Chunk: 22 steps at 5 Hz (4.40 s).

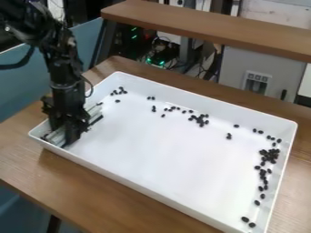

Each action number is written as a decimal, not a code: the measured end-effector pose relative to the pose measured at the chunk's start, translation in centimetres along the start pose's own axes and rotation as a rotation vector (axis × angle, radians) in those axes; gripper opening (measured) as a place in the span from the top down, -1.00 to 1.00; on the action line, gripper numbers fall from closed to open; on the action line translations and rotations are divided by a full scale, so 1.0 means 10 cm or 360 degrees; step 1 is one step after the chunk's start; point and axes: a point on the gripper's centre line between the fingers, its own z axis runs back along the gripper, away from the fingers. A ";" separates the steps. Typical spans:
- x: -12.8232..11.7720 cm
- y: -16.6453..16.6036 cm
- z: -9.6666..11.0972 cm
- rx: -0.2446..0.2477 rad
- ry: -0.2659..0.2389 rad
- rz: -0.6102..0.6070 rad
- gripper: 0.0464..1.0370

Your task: Sweep into pile

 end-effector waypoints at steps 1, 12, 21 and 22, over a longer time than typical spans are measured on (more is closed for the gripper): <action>0.20 -0.40 0.14 -0.0068 -0.0098 -0.0053 0.30; 0.99 -3.43 0.41 -0.0436 -0.0089 -0.0346 0.30; 0.84 -0.53 0.04 -0.0310 0.0008 0.0419 0.30; 0.58 -0.22 0.02 -0.0286 -0.0018 0.0577 0.30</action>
